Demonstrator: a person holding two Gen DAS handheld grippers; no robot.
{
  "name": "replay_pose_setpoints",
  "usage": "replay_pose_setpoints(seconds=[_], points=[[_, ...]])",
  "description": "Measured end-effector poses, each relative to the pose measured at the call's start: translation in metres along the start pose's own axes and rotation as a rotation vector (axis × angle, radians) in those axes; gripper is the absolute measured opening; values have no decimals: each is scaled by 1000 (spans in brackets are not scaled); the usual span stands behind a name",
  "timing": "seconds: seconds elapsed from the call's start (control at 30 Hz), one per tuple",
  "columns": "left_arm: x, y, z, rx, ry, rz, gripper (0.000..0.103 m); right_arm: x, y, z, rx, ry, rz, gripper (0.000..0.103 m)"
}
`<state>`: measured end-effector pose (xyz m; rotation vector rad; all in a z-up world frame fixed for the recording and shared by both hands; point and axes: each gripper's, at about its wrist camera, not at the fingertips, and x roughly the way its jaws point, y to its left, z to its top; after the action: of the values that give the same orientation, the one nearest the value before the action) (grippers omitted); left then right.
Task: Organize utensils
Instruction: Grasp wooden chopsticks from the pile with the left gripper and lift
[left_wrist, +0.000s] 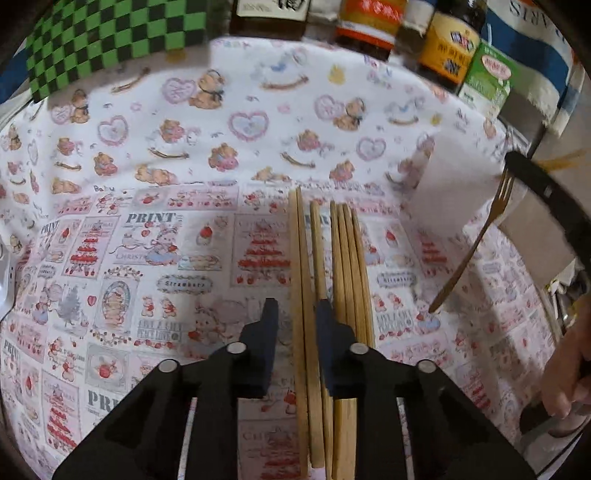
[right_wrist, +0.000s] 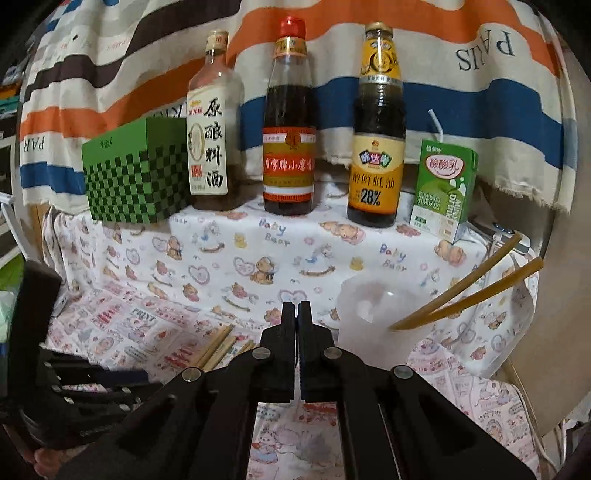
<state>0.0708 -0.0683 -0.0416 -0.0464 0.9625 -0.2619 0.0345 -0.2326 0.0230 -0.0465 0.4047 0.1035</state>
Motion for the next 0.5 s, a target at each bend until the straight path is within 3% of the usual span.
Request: replay_pose_setpoints(seconds=[0.27, 0.5], points=[[15, -10, -5, 41, 50, 65, 12, -3, -7, 2, 19, -19, -17, 2], [14, -7, -6, 55, 53, 70, 9, -4, -9, 2, 27, -24, -24, 2]])
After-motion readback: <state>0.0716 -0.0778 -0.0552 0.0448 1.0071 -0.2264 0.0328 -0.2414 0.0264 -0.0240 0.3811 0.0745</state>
